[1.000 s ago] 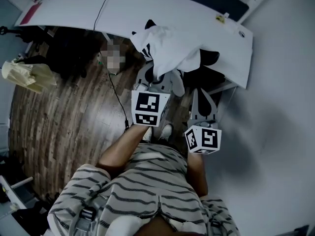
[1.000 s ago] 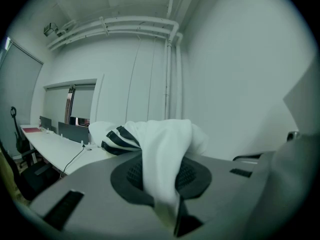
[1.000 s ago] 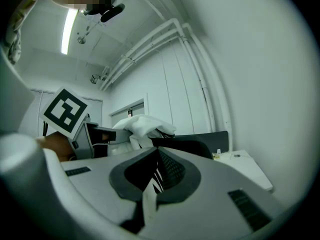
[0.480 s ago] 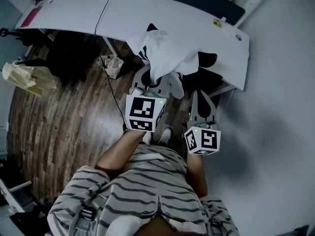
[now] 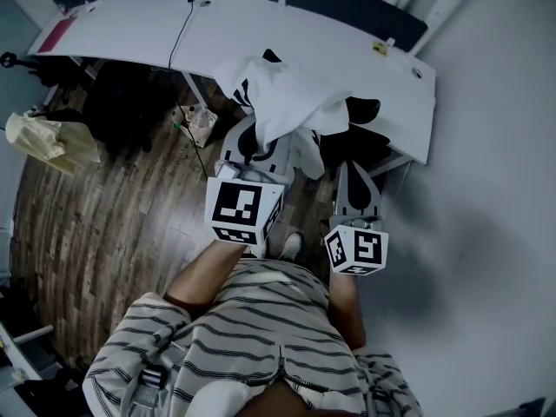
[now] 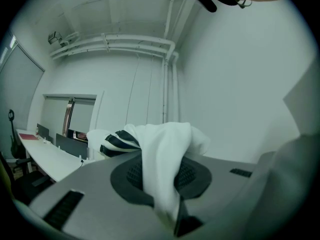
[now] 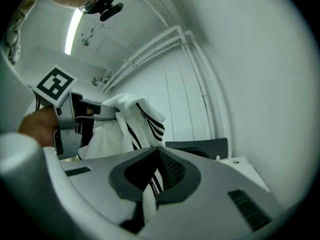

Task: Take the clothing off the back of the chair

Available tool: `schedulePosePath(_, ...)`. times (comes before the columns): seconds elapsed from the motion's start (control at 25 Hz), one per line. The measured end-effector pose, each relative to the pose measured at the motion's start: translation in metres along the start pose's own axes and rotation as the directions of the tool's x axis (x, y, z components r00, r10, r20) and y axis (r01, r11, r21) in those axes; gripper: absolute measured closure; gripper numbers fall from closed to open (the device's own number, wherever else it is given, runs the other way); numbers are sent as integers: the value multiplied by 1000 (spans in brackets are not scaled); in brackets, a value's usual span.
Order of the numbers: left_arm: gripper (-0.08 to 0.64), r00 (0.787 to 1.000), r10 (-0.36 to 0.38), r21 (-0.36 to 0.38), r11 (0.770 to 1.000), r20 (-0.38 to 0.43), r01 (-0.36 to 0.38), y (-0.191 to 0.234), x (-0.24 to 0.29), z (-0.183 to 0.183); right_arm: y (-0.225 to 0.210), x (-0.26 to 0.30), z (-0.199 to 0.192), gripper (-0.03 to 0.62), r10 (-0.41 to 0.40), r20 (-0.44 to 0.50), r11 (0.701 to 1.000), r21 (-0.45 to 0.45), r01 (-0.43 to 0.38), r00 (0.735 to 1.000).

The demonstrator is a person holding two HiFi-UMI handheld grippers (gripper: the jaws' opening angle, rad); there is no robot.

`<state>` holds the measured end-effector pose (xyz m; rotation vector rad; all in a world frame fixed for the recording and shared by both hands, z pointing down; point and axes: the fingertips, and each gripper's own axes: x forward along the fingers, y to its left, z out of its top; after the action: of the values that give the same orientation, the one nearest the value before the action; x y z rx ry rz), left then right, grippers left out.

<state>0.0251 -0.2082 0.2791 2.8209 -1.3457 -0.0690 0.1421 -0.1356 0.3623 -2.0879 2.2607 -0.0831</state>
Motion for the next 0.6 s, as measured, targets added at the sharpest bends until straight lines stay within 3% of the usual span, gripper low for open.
schedulePosePath(0.6, 477, 995, 16, 22, 1000, 96, -18, 2, -38, 59, 8, -8, 12, 574, 13, 26, 1000, -13, -13, 1000)
